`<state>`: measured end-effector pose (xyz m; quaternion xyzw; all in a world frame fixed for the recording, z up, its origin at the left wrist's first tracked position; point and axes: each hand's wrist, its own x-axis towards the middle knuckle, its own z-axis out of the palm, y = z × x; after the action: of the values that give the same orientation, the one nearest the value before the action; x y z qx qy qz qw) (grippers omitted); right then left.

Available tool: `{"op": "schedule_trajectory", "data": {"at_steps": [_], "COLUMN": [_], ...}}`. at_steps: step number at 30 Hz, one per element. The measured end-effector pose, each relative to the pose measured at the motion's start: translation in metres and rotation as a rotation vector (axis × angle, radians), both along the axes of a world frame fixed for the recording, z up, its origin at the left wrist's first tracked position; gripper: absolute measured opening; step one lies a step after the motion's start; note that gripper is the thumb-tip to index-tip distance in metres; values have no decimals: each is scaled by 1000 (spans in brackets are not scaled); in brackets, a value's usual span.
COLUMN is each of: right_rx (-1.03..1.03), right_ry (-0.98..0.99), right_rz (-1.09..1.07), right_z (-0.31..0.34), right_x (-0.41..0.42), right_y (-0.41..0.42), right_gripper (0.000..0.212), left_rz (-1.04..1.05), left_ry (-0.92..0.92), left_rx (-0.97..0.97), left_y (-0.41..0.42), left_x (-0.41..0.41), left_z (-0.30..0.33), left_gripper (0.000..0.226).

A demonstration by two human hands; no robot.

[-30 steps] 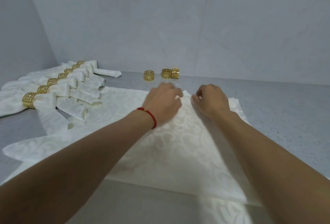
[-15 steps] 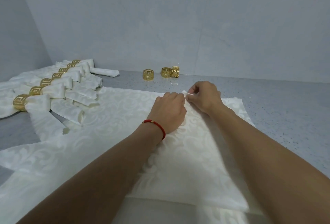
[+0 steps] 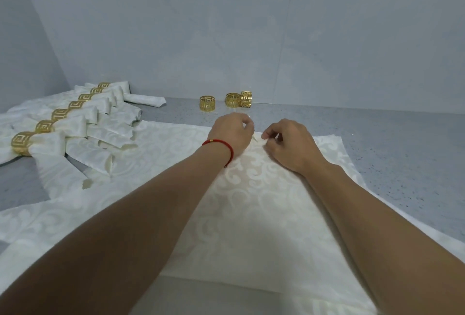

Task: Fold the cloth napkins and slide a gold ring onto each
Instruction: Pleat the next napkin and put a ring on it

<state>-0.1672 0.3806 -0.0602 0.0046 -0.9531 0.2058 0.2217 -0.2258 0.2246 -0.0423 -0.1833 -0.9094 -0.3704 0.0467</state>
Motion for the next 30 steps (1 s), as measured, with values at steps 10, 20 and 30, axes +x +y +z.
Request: {"op": "schedule_trajectory", "data": {"at_steps": [10, 20, 30], "right_rx": [76, 272, 32], "right_ry": [-1, 49, -73], "right_rz": [-94, -6, 29], "right_z": [-6, 3, 13], "right_x": [-14, -3, 4], "right_y": [9, 6, 5], "right_gripper": [18, 11, 17], "left_rz": [4, -60, -121], "left_ry": [228, 467, 292], "left_rx": [-67, -443, -435], "left_y": [4, 3, -3], "left_x": [-12, -6, 0], "left_z": [-22, -3, 7], "left_gripper": [4, 21, 32]}}
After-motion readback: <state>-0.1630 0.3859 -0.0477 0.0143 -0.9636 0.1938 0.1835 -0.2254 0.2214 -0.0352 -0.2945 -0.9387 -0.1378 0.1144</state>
